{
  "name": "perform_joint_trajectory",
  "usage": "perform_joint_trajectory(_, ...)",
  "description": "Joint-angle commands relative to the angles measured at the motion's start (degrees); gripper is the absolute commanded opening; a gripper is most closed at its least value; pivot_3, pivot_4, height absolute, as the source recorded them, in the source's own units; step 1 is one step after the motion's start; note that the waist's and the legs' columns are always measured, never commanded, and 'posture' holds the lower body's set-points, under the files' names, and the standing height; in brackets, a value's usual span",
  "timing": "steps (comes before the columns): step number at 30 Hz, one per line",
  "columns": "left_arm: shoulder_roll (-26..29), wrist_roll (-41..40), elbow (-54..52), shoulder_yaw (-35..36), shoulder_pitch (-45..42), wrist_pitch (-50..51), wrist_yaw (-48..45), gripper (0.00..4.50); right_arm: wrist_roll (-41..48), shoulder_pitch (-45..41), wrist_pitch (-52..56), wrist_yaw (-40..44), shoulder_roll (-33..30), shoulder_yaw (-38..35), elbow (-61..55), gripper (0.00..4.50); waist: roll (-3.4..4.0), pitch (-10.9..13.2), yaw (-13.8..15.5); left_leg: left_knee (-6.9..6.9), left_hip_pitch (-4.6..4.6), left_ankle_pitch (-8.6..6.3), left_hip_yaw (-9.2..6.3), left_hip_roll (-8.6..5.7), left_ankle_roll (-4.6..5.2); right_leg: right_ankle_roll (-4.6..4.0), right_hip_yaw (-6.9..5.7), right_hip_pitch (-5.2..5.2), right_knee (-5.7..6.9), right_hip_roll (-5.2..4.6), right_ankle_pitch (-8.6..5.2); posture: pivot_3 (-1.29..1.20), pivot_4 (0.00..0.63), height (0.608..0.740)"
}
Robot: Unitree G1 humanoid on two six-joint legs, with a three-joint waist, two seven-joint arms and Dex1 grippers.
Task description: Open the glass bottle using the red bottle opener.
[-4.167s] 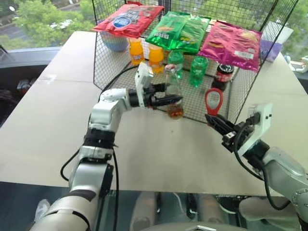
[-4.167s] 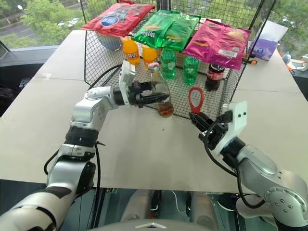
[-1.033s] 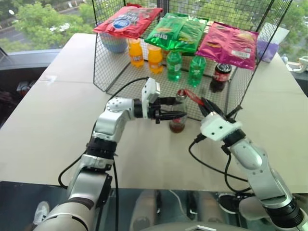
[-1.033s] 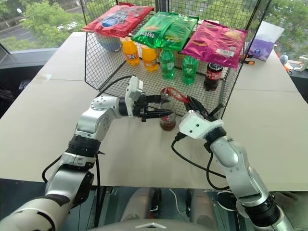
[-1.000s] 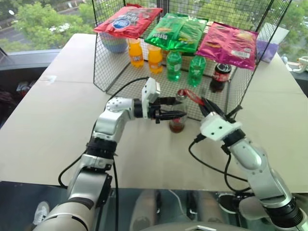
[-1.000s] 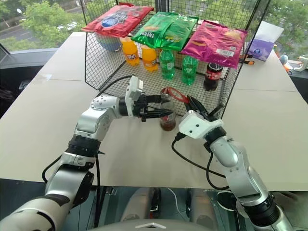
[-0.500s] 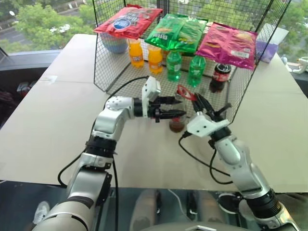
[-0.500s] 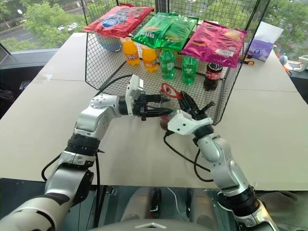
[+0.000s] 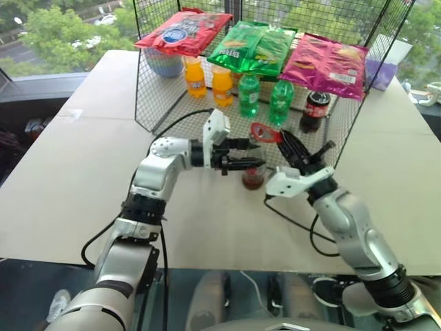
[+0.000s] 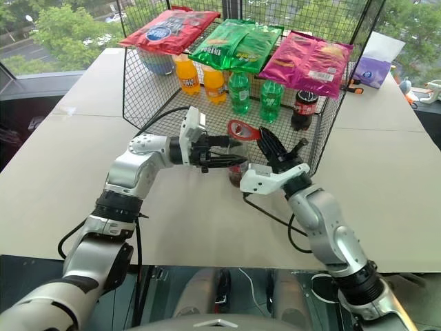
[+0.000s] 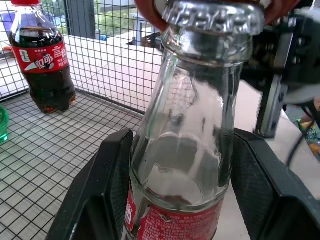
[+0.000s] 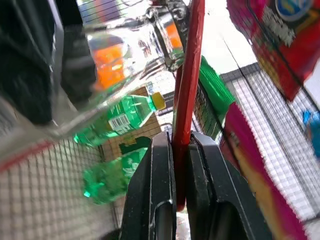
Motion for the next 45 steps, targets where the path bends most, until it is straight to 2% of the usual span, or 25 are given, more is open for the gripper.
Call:
perform_joint_trajectory(1, -0.58, 0.07, -0.98, -0.16, -1.81, -2.12, -0.49, 2.25, -0.01, -0.38, -0.46, 9.41, -4.29, -0.14, 0.34, 0.0, 0.0, 0.0, 0.04, 0.0, 0.0, 0.0, -0.02, 0.0, 0.0, 0.0, -0.01, 0.0, 0.0, 0.0, 0.0, 0.0, 0.15, 0.74)
perform_joint_trajectory(8, -0.87, 0.68, -0.59, -0.69, -1.24, -2.81, -1.06, 2.25, 3.56, -6.12, -2.14, 18.67, -10.95, -3.28, -1.87, 0.0, 0.0, 0.0, 0.3, 0.04, -0.05, -0.01, -0.04, -0.06, 0.01, 0.0, -0.05, 0.01, -0.01, -0.09, 0.0, 0.0, 0.15, 0.74)
perform_joint_trajectory(18, -1.2, 1.01, 0.51, -0.7, -1.23, -3.94, -1.83, 2.25, 7.62, -11.54, -5.52, 25.05, -16.09, -6.07, -1.91, 0.0, 0.0, 0.01, 0.11, 0.01, -0.06, -0.01, -0.05, -0.03, 0.01, 0.0, -0.07, 0.0, -0.03, -0.06, -0.01, 0.0, 0.15, 0.74)
perform_joint_trajectory(23, -1.17, 0.83, 0.92, -0.48, -1.07, -4.47, -2.02, 2.25, 9.13, -16.74, -3.94, 26.67, -13.55, -5.96, -1.72, 0.0, 0.01, 0.02, 0.05, 0.0, -0.06, -0.01, -0.04, -0.02, 0.01, 0.0, -0.07, -0.02, -0.03, -0.05, -0.01, 0.0, 0.15, 0.74)
perform_joint_trajectory(29, -1.28, 0.68, 0.73, -0.17, -0.31, -5.01, -2.08, 2.25, 8.84, -17.58, 0.56, 25.91, -9.11, -7.93, -2.82, 0.0, 0.01, 0.03, 0.11, 0.01, -0.13, -0.01, -0.03, -0.02, 0.01, 0.0, -0.08, -0.05, -0.04, -0.06, -0.01, 0.0, 0.15, 0.74)
perform_joint_trajectory(34, -1.14, 0.19, -0.13, 0.28, 0.14, -4.7, -1.84, 2.25, 12.77, -14.77, 13.13, 28.41, -3.7, -13.51, -10.0, 0.0, 0.02, 0.05, 0.15, 0.0, -0.17, -0.01, -0.06, -0.03, 0.01, 0.0, -0.1, -0.06, -0.04, -0.06, 0.0, 0.0, 0.15, 0.74)
perform_joint_trajectory(40, -1.08, -0.45, -0.79, 1.11, 0.53, -4.81, -1.22, 2.25, 25.78, -4.38, 50.82, 37.4, 11.99, -18.78, -31.7, 0.0, 0.05, 0.05, 0.14, -0.05, -0.18, -0.01, -0.13, 0.02, 0.0, -0.01, -0.16, -0.08, 0.0, -0.01, 0.0, 0.0, 0.15, 0.74)
perform_joint_trajectory(43, -1.18, -0.7, -1.25, 1.3, 0.82, -4.8, -0.88, 2.25, 28.67, 2.51, 62.27, 36.38, 19.48, -20.31, -35.49, 0.0, 0.05, 0.05, 0.17, -0.04, -0.15, -0.01, -0.18, 0.02, 0.0, -0.01, -0.19, -0.04, -0.02, -0.04, 0.0, 0.0, 0.15, 0.74)
perform_joint_trajectory(45, -1.3, -0.9, -1.61, 1.32, 0.99, -4.8, -0.62, 2.25, 30.1, 7.02, 64.75, 33.69, 22.39, -20.96, -35.54, 0.0, 0.1, 0.08, 0.04, -0.04, -0.17, -0.02, -0.18, 0.03, -0.01, -0.01, -0.2, -0.07, -0.01, -0.06, -0.01, 0.0, 0.15, 0.74)
